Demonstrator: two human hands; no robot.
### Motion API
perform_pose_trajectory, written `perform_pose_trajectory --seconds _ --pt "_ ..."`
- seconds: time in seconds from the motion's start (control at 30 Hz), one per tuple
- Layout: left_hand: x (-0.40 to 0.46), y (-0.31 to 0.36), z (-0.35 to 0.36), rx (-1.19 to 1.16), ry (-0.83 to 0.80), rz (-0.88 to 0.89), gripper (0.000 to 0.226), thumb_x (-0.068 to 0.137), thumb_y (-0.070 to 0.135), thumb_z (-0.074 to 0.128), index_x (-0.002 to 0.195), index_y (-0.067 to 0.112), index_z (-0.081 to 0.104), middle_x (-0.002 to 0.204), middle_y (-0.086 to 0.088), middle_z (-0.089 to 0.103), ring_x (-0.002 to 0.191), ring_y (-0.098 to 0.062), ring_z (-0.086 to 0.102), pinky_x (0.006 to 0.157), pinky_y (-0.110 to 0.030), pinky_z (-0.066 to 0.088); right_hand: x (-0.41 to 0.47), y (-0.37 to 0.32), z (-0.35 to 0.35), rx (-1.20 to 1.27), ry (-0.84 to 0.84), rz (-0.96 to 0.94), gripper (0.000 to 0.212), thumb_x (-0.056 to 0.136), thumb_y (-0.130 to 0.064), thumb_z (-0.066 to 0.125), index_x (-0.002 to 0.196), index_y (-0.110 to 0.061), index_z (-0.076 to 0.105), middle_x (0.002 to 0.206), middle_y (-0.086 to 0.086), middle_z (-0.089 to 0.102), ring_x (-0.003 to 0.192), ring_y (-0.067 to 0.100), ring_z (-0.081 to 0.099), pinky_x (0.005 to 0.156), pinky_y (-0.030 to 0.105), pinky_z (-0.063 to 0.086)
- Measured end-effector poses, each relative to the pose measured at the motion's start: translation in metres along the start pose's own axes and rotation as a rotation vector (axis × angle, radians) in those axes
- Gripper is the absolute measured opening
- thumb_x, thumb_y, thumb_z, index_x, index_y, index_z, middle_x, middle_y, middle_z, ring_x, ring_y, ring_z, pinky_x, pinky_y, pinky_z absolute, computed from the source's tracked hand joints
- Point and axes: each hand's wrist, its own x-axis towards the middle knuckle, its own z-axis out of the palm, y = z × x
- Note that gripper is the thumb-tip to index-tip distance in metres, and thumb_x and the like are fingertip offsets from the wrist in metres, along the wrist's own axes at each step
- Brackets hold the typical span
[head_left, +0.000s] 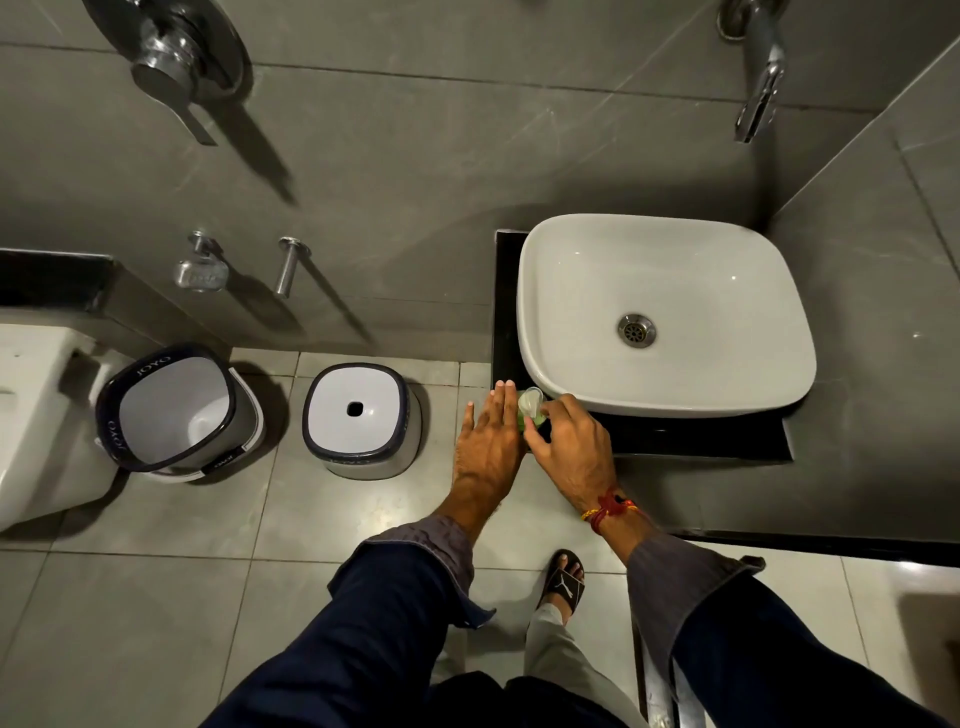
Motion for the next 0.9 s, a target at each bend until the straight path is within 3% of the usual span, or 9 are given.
perform_pose_trajectory --seconds 0.1,0.17,0.27,0.33,0.5,0.73,0.9 --pt "0.0 0.0 -0.002 -0.015 0.004 -0.011 0.088 0.096 0.028 0.058 0.154 0.005 -0.004 0.164 -0.016 0.0 0.15 -0.028 0.003 0.121 -0.049 0.012 -0.005 0.003 0.001 0.038 -0.021 0.03 0.029 0.084 -0.029 0.071 0.1 -0.005 0.065 0.097 0.012 0.065 0.081 0.027 0.068 0.067 0.037 0.061" --pt "0.003 -0.001 -0.005 -0.058 0.032 -0.025 0.085 0.094 0.026 0.062 0.154 0.005 0.005 0.162 -0.018 0.016 0.147 -0.031 0.02 0.12 -0.046 0.02 -0.008 0.01 0.002 0.079 -0.053 0.059 0.032 0.082 -0.025 0.071 0.107 -0.008 0.061 0.106 0.011 0.064 0.087 0.028 0.068 0.071 0.038 0.061" --pt "0.011 -0.008 -0.01 -0.112 0.054 -0.032 0.076 0.09 0.018 0.069 0.151 0.009 0.023 0.147 -0.018 0.046 0.126 -0.036 0.051 0.104 -0.045 0.044 -0.001 0.02 0.007 0.107 -0.182 0.082 0.053 0.083 -0.02 0.071 0.13 -0.011 0.05 0.129 0.013 0.059 0.109 0.032 0.063 0.09 0.043 0.057" --pt "0.015 -0.012 -0.012 -0.136 0.059 -0.027 0.073 0.088 0.016 0.072 0.148 0.012 0.029 0.137 -0.016 0.056 0.112 -0.036 0.061 0.09 -0.045 0.053 0.007 0.02 0.012 0.1 -0.232 0.1 0.05 0.084 -0.017 0.071 0.13 -0.009 0.052 0.126 0.015 0.061 0.109 0.034 0.062 0.092 0.044 0.056" --pt "0.021 -0.021 -0.017 -0.145 0.054 -0.025 0.077 0.088 0.011 0.072 0.151 0.011 0.027 0.148 -0.015 0.046 0.12 -0.036 0.057 0.097 -0.045 0.051 0.022 0.003 0.025 -0.05 -0.21 0.085 0.026 0.088 -0.015 0.066 0.11 -0.001 0.063 0.102 0.019 0.066 0.083 0.037 0.069 0.072 0.041 0.06" --pt "0.039 -0.037 -0.026 -0.214 0.09 -0.046 0.064 0.094 0.025 0.064 0.148 0.013 0.033 0.143 -0.014 0.053 0.121 -0.035 0.057 0.1 -0.045 0.05 0.039 -0.01 0.041 -0.196 -0.236 0.064 0.028 0.079 -0.009 0.078 0.103 0.001 0.068 0.088 0.018 0.071 0.069 0.031 0.072 0.062 0.036 0.063" --pt "0.044 -0.041 -0.028 -0.152 0.112 -0.002 0.064 0.091 0.027 0.068 0.144 0.012 0.036 0.135 -0.017 0.058 0.115 -0.036 0.06 0.094 -0.046 0.054 0.042 -0.008 0.045 -0.208 -0.215 0.046 0.032 0.072 -0.007 0.083 0.1 0.0 0.07 0.083 0.017 0.071 0.063 0.03 0.071 0.056 0.036 0.063"
